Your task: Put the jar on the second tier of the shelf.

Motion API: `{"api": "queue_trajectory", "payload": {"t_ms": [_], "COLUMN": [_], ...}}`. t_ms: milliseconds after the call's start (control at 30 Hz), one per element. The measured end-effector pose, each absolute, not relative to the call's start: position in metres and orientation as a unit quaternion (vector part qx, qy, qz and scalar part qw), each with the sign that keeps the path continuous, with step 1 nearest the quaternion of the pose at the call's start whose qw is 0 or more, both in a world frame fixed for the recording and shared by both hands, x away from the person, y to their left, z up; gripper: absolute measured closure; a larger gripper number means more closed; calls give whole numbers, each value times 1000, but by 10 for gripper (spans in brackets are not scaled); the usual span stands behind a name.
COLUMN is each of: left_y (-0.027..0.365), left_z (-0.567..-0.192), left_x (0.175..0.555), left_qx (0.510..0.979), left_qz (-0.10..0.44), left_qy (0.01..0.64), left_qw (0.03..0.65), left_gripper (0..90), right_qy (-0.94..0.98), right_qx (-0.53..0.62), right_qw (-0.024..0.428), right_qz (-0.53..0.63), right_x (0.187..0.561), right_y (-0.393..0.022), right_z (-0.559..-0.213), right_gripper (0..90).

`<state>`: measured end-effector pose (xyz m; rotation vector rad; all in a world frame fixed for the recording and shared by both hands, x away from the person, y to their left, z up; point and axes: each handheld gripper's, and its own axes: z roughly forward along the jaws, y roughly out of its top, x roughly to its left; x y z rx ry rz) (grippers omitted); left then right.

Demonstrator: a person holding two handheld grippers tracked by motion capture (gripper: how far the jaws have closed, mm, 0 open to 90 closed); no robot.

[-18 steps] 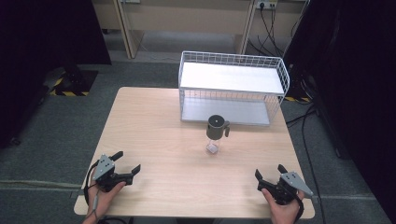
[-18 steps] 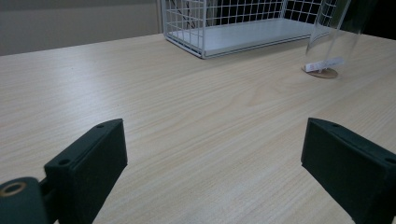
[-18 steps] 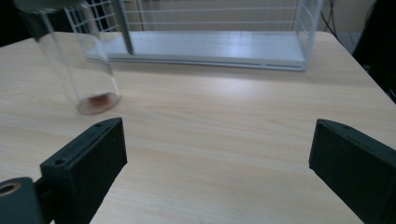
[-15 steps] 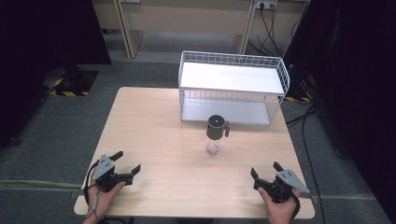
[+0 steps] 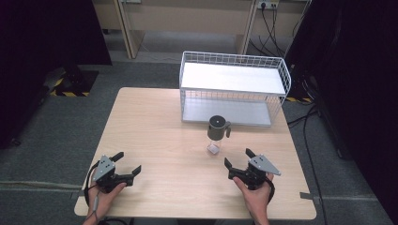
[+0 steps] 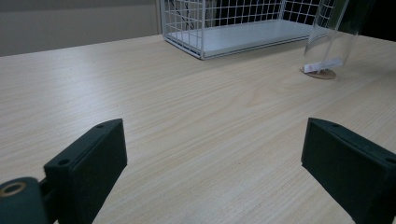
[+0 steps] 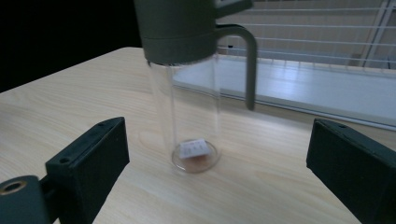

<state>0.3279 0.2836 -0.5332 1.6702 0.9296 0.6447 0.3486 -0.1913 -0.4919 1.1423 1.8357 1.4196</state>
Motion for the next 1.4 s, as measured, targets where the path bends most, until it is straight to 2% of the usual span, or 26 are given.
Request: {"api": "queue_trajectory", "payload": {"t_ms": [500,767,1167,1400], "left_y": [283,284,283,283], "left_z": [-533,-533,-533,-533], "left_x": [328,328,328,328], "left_qx": [702,702,704,705], "left_qz": [269,268,266,266], "left_qy": [389,389,386,385], "left_qw": [532,533,533,533], "left_gripper": [63,63,63,63], "right_qy": [697,706,711,707], "right_qx": [409,398,396,391], "right_qw": [268,262,259,270], "right_qz": [524,524,520,524], "right_x": [379,398,419,419], "right_y": [-164,-147,-139,-139], "right_z": [-490,-493,-498,-499], "right_gripper": [144,217,267,302]}}
